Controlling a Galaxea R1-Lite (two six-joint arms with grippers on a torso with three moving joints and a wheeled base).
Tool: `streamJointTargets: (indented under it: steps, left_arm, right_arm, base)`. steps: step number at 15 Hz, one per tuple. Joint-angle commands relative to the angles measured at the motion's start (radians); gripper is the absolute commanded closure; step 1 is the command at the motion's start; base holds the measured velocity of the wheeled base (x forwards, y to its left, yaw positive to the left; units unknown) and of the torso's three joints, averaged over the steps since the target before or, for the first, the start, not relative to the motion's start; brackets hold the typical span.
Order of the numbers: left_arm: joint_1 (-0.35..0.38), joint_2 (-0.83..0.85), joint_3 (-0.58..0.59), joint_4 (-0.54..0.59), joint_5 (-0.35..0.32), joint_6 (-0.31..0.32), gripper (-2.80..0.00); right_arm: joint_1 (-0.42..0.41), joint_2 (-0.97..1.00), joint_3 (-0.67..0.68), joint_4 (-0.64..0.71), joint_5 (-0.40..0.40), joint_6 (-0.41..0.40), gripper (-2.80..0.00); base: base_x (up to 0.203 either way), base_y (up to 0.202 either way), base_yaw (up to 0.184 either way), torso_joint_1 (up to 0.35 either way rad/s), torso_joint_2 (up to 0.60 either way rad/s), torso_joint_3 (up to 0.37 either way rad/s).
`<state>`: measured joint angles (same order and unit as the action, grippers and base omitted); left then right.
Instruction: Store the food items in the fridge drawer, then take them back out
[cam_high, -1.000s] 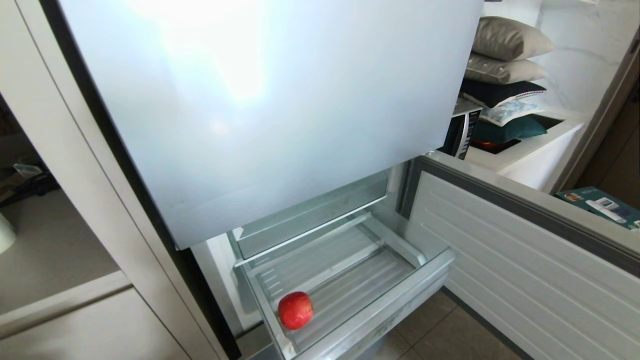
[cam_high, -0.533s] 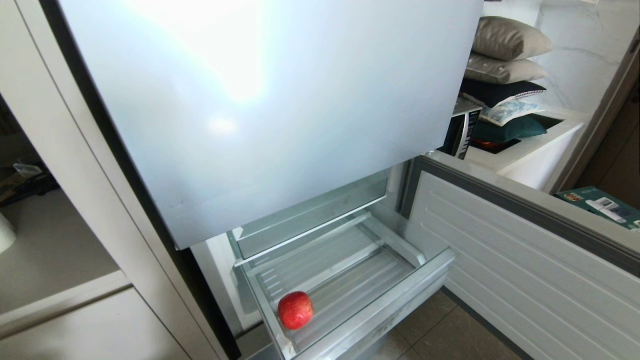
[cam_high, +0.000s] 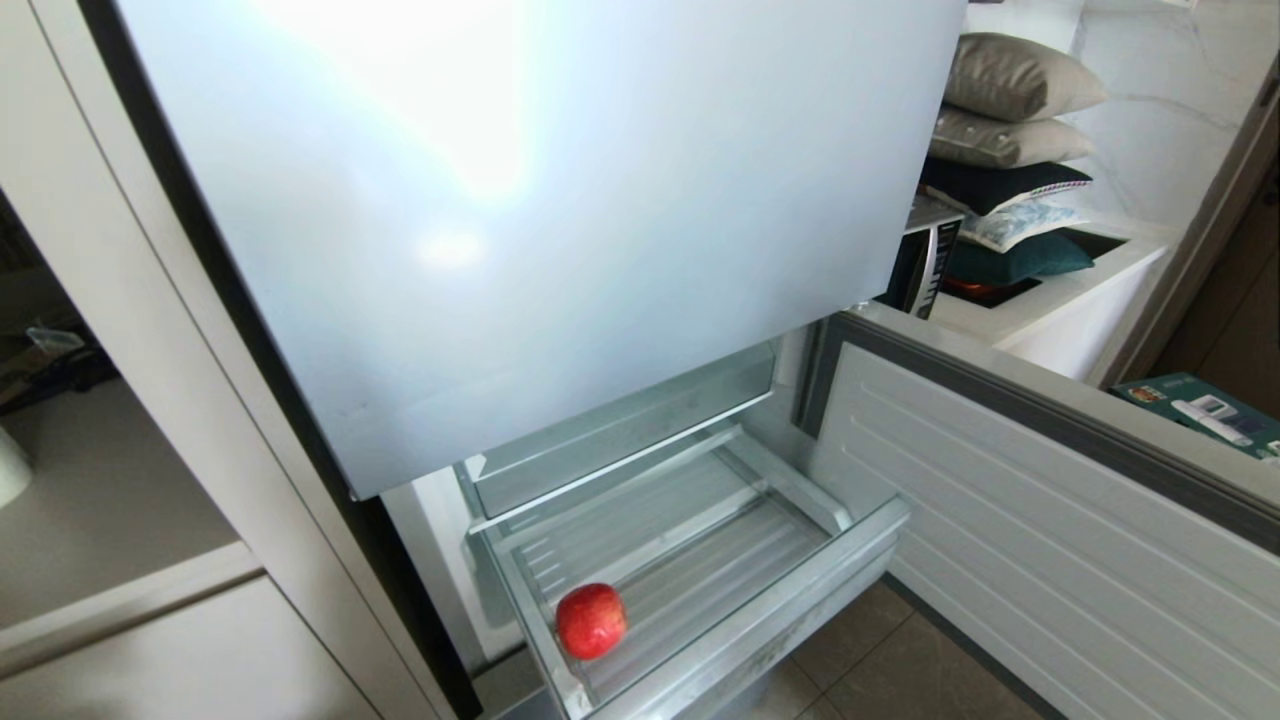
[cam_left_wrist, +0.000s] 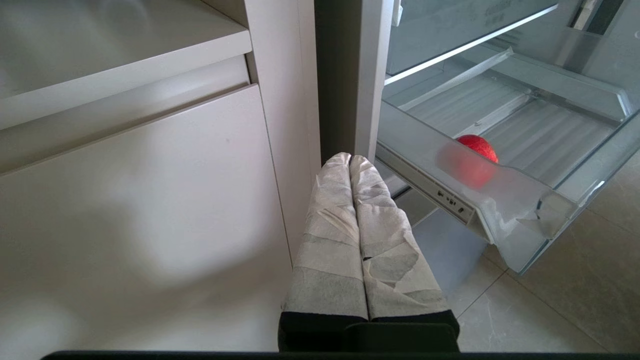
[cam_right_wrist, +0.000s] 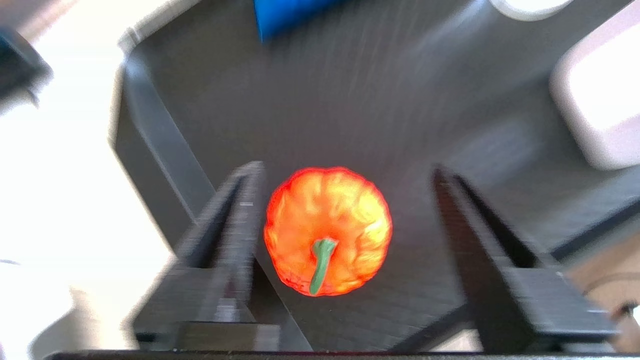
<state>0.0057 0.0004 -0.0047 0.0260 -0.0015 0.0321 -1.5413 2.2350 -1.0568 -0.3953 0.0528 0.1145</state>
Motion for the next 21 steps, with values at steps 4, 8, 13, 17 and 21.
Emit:
streamJointTargets:
  steps: [4,8,13,17,21]
  left_arm:
    - [0.0,0.0,0.0,0.0,0.0,0.0,0.0]
    - [0.0,0.0,0.0,0.0,0.0,0.0,0.0]
    - [0.0,0.0,0.0,0.0,0.0,0.0,0.0]
    - [0.0,0.0,0.0,0.0,0.0,0.0,0.0]
    - [0.0,0.0,0.0,0.0,0.0,0.0,0.0]
  right_arm:
    - [-0.043,-0.319,0.066,0.021,0.021,0.008,0.0]
    - [-0.038,-0.725,0.225,0.03,0.072,0.025,0.0]
    - [0.302,-1.281,0.459,0.025,0.108,0.07,0.0]
    - [0.859,-1.666,0.653,0.032,0.11,-0.037,0.0]
    - [1.307,-1.907,0.817,0.166,-0.003,-0.176,0.0]
  base:
    - [0.0,0.0,0.0,0.0,0.0,0.0]
    - [0.0,0.0,0.0,0.0,0.0,0.0]
    - [0.0,0.0,0.0,0.0,0.0,0.0]
    - [0.0,0.0,0.0,0.0,0.0,0.0]
    - [0.0,0.0,0.0,0.0,0.0,0.0]
